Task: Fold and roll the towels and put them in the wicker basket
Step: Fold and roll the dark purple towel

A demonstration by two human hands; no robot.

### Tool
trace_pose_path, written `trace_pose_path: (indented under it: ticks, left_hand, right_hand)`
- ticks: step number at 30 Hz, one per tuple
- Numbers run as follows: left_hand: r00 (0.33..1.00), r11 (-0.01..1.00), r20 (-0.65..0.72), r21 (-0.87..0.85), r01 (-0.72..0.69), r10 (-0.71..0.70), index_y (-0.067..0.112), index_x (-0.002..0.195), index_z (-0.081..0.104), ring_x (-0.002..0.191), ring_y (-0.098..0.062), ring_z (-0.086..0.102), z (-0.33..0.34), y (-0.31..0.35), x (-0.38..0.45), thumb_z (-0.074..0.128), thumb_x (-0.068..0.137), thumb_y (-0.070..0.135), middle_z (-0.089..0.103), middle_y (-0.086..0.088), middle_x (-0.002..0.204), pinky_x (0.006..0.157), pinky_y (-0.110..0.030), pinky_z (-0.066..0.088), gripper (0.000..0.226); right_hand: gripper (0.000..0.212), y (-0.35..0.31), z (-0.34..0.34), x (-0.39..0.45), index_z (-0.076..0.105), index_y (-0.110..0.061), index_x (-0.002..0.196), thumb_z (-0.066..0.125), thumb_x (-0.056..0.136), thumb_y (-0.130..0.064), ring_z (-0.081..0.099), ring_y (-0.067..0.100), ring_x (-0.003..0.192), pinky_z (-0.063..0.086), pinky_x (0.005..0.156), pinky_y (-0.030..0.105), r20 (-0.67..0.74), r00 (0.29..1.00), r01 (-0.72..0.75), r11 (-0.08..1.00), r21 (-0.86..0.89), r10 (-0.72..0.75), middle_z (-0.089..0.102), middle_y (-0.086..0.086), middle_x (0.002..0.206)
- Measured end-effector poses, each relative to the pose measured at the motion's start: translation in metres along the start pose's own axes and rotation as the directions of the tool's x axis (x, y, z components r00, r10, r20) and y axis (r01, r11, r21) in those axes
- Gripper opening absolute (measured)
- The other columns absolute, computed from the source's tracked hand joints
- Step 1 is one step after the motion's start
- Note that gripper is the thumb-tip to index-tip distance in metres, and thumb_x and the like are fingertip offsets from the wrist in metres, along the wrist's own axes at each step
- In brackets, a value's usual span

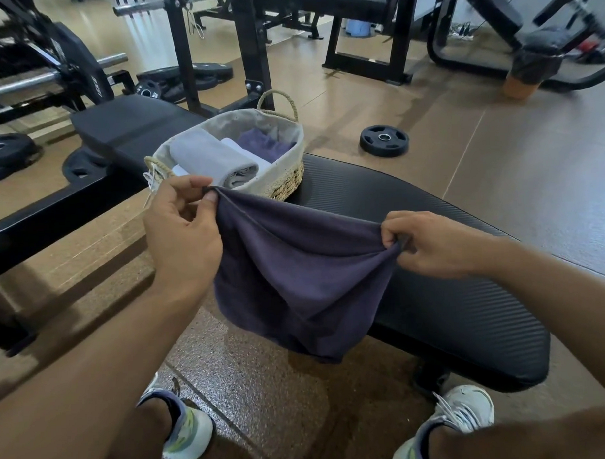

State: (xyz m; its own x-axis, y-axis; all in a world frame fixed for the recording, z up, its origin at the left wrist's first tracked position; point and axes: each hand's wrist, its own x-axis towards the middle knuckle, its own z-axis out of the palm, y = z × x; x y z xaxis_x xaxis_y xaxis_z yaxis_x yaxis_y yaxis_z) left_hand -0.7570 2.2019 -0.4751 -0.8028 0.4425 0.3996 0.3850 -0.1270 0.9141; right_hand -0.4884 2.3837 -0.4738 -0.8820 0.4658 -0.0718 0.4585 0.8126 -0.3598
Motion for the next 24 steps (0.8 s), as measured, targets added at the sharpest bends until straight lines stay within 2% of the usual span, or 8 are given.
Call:
trace_pose_path:
  ticks: [3,6,9,12,15,17,21,24]
  left_hand:
    - [1.0,1.0,-0.019,0.016,0.021,-0.021,0.023,0.097,0.063,0.072,0.006,0.061,-0.002,-0.002,0.003,0.063,0.095,0.003,0.066,0.008,0.085,0.075,-0.014,0.048,0.02]
    - [0.999,0.999,-0.036,0.029,0.029,-0.028,0.024,0.096,0.063,0.076,0.004,0.062,-0.004,-0.002,0.006,0.064,0.095,0.004,0.067,0.007,0.087,0.077,-0.014,0.049,0.02]
    - [0.997,0.997,-0.056,0.058,0.052,-0.049,0.023,0.098,0.065,0.077,0.001,0.063,-0.006,-0.005,0.011,0.065,0.095,0.006,0.068,0.003,0.09,0.076,-0.015,0.051,0.018]
    - [0.992,0.99,-0.032,0.061,0.124,-0.122,0.026,0.094,0.066,0.076,-0.001,0.062,-0.006,-0.011,0.013,0.065,0.095,0.007,0.069,0.002,0.091,0.074,-0.017,0.05,0.02]
    - [0.988,0.984,-0.006,0.083,0.155,-0.155,0.027,0.093,0.066,0.076,-0.001,0.063,-0.005,-0.014,0.012,0.066,0.094,0.006,0.07,-0.001,0.094,0.07,-0.014,0.049,0.02]
    - [0.987,0.982,-0.008,0.093,0.162,-0.162,0.024,0.096,0.067,0.077,-0.001,0.063,-0.005,-0.015,0.013,0.065,0.095,0.007,0.07,-0.002,0.095,0.069,-0.012,0.049,0.018]
    - [0.984,0.979,-0.065,0.115,0.171,-0.164,0.02,0.101,0.068,0.075,0.003,0.061,-0.007,-0.013,0.018,0.065,0.095,0.008,0.07,0.001,0.093,0.075,-0.016,0.052,0.014]
    - [0.984,0.976,-0.07,0.134,0.171,-0.163,0.018,0.103,0.068,0.079,0.002,0.062,-0.008,-0.012,0.02,0.066,0.095,0.007,0.071,0.0,0.096,0.08,-0.019,0.053,0.014]
  right_hand:
    - [0.035,-0.008,-0.009,-0.008,0.052,-0.021,0.081,0.082,0.079,-0.039,0.051,0.005,0.064,0.04,0.059,0.022,0.046,0.999,-0.031,0.992,0.121,0.025,0.058,-0.014,0.073]
    - [0.048,-0.018,-0.019,-0.012,0.053,-0.017,0.076,0.085,0.072,-0.053,0.044,0.004,0.055,0.036,0.053,0.02,0.081,0.994,-0.082,0.979,0.188,0.068,0.052,-0.011,0.059]
    - [0.037,-0.024,-0.02,-0.012,0.054,-0.022,0.072,0.087,0.076,-0.04,0.05,0.007,0.059,0.044,0.058,0.027,-0.014,1.0,-0.014,0.984,0.178,0.016,0.057,-0.01,0.064]
    - [0.031,-0.028,-0.021,-0.014,0.055,-0.027,0.074,0.085,0.076,-0.021,0.062,0.017,0.081,0.052,0.075,0.042,-0.211,0.97,0.165,0.964,0.207,-0.121,0.064,-0.006,0.086]
    - [0.036,-0.034,-0.028,-0.019,0.054,-0.02,0.07,0.082,0.075,0.001,0.064,0.017,0.1,0.05,0.089,0.036,-0.293,0.942,0.228,0.95,0.213,-0.161,0.066,-0.003,0.107]
    - [0.036,-0.04,-0.032,-0.023,0.053,-0.018,0.069,0.083,0.074,0.002,0.063,0.016,0.106,0.048,0.092,0.031,-0.306,0.936,0.247,0.946,0.212,-0.175,0.066,-0.005,0.111]
    - [0.041,-0.049,-0.044,-0.035,0.053,-0.02,0.07,0.092,0.069,-0.033,0.066,0.019,0.094,0.051,0.084,0.031,-0.151,0.976,0.198,0.938,0.286,-0.159,0.07,-0.002,0.096]
    - [0.047,-0.042,-0.049,-0.04,0.053,-0.021,0.07,0.084,0.07,-0.056,0.065,0.017,0.079,0.052,0.074,0.037,-0.083,0.994,0.092,0.958,0.27,-0.072,0.067,0.0,0.078]
